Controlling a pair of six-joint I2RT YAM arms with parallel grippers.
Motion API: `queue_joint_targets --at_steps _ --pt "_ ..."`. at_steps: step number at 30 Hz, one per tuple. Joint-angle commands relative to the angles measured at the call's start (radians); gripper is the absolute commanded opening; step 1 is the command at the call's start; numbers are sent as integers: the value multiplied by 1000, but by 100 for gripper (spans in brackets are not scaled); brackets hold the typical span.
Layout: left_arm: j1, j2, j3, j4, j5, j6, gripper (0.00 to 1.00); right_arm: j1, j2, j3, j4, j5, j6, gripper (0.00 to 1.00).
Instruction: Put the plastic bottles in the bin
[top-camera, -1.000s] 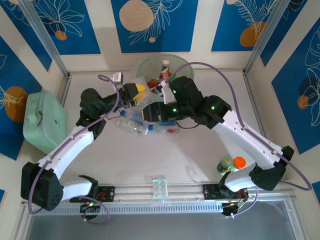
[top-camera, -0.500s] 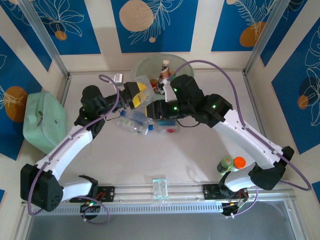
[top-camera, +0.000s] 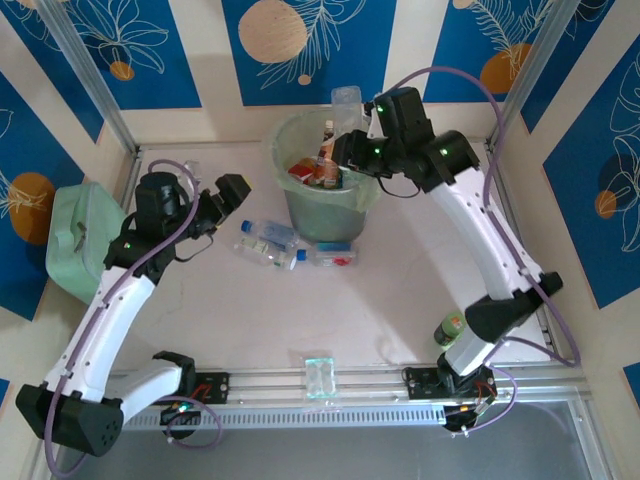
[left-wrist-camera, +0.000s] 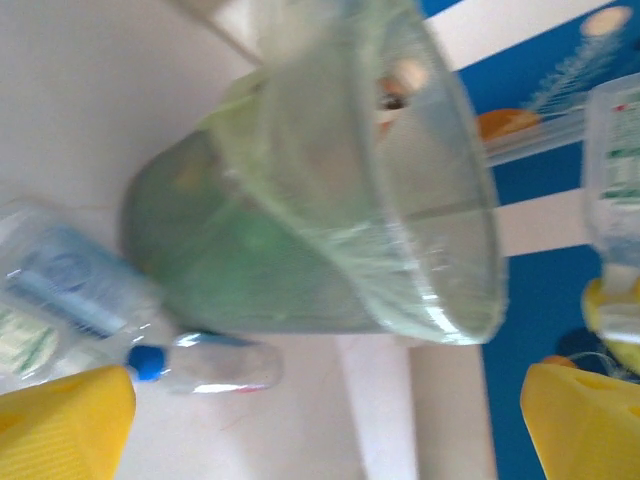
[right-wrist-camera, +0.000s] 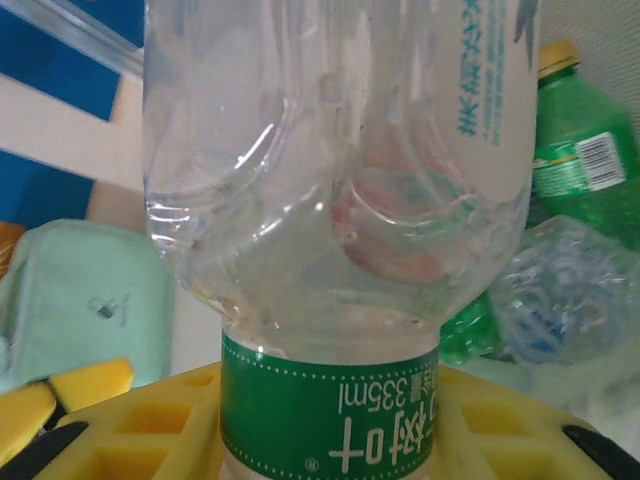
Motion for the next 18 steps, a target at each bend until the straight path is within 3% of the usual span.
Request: queue_joint_targets --at_steps 1,4,8,11,18 --pt "18 3 -35 -111 -55 41 98 -32 71 87 -122 61 -25 39" --pt "25 11 -58 -115 -62 37 97 -61 140 141 -148 92 -26 46" --pt "28 32 -79 -120 -79 19 96 -79 228 259 -223 152 -32 73" --pt "28 52 -84 -144 -112 11 93 -78 232 296 -235 184 -28 85" --pt "30 140 -103 -133 -141 -19 84 -7 116 252 -183 218 -61 85"
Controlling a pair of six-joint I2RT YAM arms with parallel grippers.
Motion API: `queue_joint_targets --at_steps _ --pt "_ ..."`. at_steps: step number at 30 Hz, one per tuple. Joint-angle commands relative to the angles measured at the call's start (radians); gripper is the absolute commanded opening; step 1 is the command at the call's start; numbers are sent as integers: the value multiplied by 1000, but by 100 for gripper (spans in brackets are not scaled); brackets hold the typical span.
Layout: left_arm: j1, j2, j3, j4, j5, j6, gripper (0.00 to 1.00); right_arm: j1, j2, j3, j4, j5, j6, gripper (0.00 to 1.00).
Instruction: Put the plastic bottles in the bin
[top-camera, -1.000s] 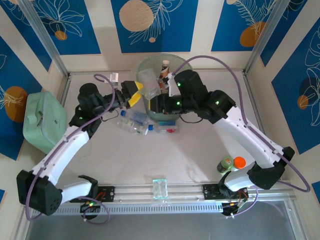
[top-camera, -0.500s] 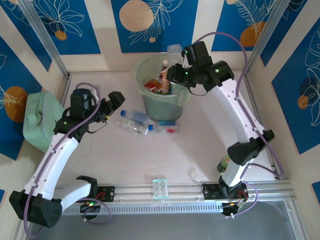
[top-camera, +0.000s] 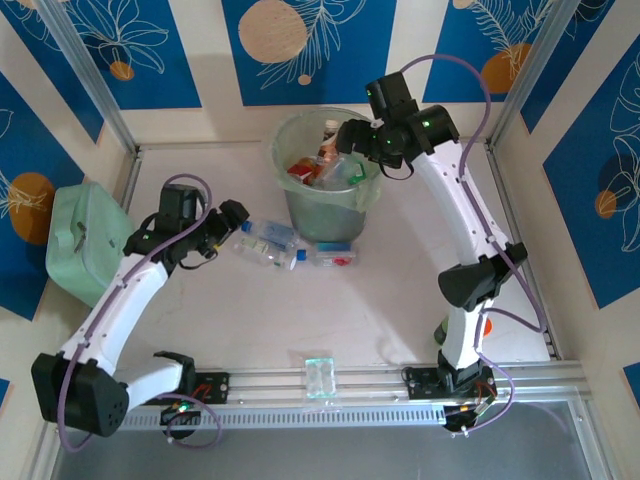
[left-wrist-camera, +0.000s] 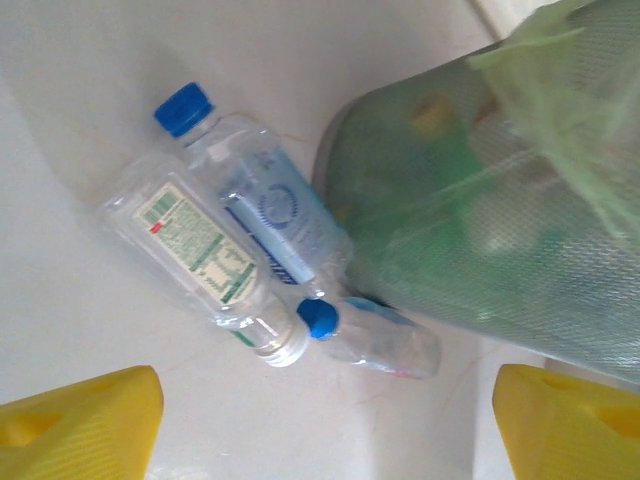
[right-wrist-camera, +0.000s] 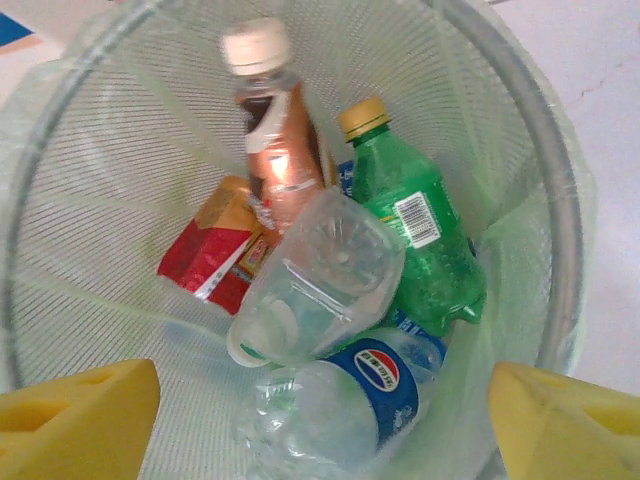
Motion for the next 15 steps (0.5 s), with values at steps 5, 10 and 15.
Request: queue_joint_targets --at_steps 5,10,15 --pt "11 100 -26 53 -29 -56 82 158 -260 -210 118 28 -54 84" --pt "6 192 -17 80 -48 -87 81 275 -461 -521 250 29 -22 84" --pt "-18 277 13 44 -96 -117 82 354 -582 -723 294 47 30 84"
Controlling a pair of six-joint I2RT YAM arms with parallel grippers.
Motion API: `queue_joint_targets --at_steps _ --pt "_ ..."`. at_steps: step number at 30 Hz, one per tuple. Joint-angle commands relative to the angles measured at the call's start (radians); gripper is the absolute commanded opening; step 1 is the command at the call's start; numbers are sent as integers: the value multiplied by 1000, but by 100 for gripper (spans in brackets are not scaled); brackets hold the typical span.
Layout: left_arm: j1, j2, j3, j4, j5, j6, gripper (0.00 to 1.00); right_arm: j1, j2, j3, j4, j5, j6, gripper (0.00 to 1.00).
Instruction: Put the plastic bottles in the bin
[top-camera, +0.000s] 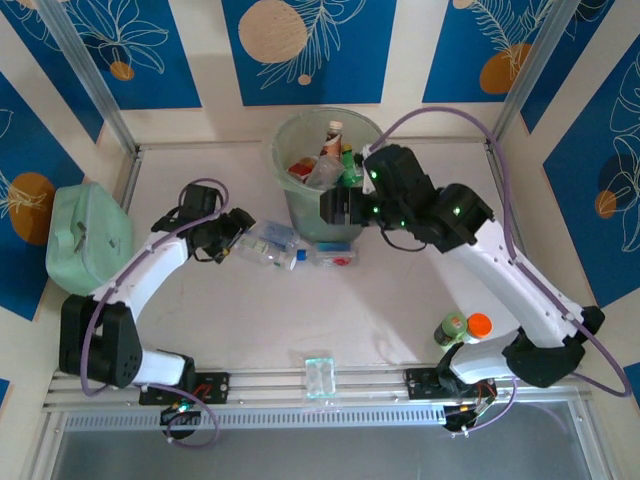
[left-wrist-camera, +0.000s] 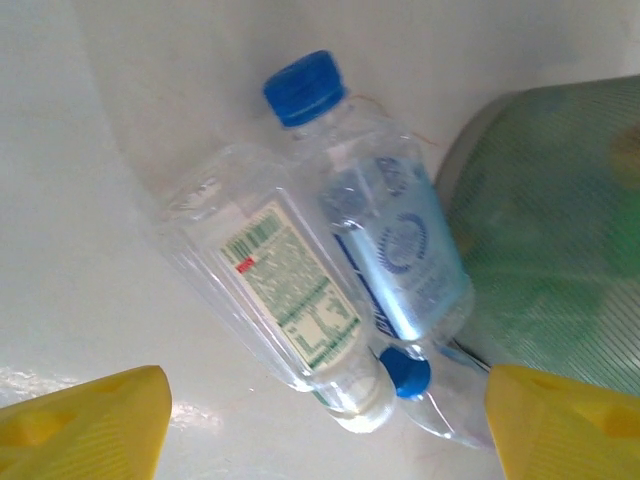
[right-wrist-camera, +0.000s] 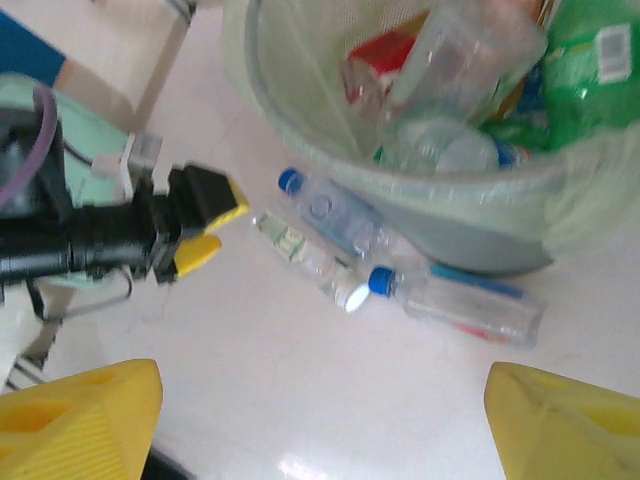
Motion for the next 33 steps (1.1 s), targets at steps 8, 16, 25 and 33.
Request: queue_joint_targets --at_steps 8,16,25,33 --pt "-51 151 78 -61 -124 -84 79 60 -68 -144 50 40 79 84" --pt "-87 250 111 -56 -155 -94 79 77 -25 -118 64 26 64 85" --pt "-93 308 104 -50 -166 -87 78 89 -21 -132 70 17 63 85" --pt "-110 310 103 -81 -175 -54 75 91 -10 -130 75 5 59 86"
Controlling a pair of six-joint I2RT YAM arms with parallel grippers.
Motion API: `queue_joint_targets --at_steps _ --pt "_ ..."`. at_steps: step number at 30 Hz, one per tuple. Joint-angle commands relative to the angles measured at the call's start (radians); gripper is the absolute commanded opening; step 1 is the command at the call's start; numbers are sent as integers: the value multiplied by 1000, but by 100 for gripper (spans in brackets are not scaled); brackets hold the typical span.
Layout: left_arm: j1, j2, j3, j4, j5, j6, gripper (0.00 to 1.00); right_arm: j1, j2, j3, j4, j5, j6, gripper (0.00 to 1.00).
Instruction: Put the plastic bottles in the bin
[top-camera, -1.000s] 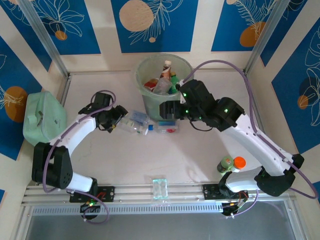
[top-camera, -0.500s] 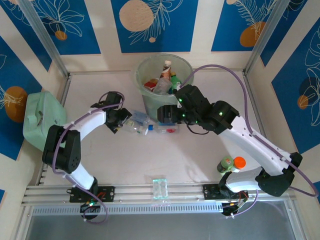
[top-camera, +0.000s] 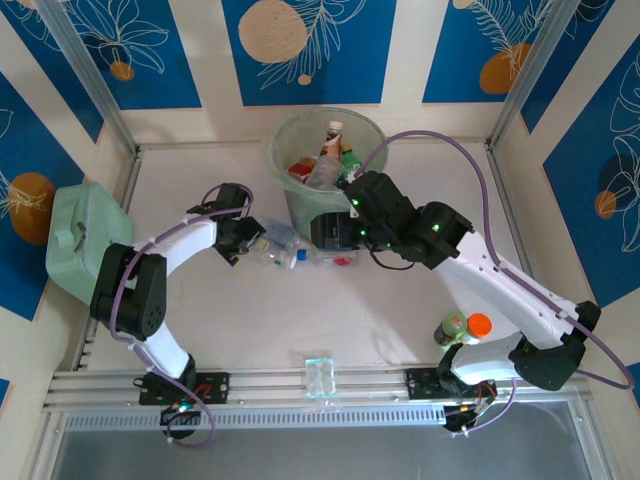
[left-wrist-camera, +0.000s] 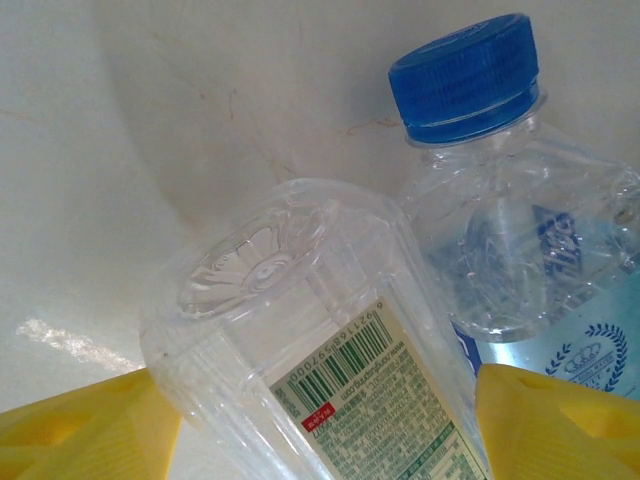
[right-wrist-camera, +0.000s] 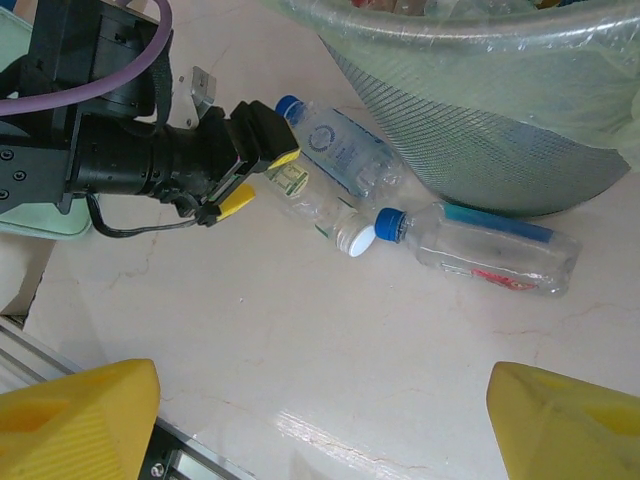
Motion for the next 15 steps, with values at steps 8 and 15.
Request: queue_joint_targets --at_steps 8,15 --pt "-33 -41 -34 -122 -60 77 72 13 7 16 19 -9 -3 87" --pt "-34 -50 -46 -137 -79 107 75 14 14 28 19 -12 -3 88"
